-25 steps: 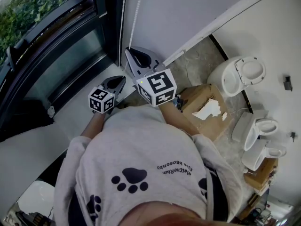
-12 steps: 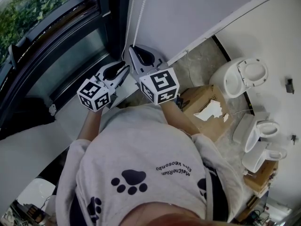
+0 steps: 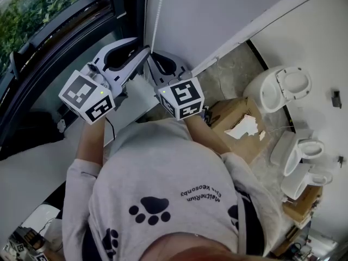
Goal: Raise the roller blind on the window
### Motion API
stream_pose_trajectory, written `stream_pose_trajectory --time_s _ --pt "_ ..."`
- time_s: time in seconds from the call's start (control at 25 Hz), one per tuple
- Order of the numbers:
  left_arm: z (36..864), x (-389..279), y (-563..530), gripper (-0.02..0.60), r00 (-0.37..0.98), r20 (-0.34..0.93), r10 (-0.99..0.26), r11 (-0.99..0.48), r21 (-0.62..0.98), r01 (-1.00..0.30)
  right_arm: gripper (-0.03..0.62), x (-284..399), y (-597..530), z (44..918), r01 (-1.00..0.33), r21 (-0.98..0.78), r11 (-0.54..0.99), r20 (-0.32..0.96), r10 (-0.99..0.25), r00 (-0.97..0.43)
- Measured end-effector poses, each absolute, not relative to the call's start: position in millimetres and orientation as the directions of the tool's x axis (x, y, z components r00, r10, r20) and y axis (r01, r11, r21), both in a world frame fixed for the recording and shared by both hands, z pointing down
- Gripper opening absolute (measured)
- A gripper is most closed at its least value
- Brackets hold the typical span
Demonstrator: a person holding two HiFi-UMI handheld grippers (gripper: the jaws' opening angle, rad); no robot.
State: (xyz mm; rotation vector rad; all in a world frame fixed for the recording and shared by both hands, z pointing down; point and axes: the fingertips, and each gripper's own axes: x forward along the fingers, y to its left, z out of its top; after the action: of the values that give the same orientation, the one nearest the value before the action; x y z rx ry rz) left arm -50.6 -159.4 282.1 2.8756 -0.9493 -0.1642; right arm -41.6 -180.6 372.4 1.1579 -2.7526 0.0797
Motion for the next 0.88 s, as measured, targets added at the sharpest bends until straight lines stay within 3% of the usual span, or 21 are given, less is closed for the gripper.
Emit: stream_pose_trajectory --time_s 0.6,0.72,0.88 --pt "184 -32 -184 0.075 0.819 -0.136 -0.557 -0.827 -0.005 -0.563 0.009 -46 -182 373 -0.708 0.014 0.706 0.162 -0.700 -0.695" --pt "177 -30 -186 0.027 0.826 -0.143 -0.546 -0.833 -0.014 -0.553 0.009 -48 -180 373 -0.707 0.017 0.707 0.162 -0.700 -0.695" --pt "176 -29 -184 0.012 0.830 -0.150 -0.538 -0.839 -0.003 -0.545 0.009 -48 -178 373 -0.709 0.013 0.705 0.163 -0.701 -0.694"
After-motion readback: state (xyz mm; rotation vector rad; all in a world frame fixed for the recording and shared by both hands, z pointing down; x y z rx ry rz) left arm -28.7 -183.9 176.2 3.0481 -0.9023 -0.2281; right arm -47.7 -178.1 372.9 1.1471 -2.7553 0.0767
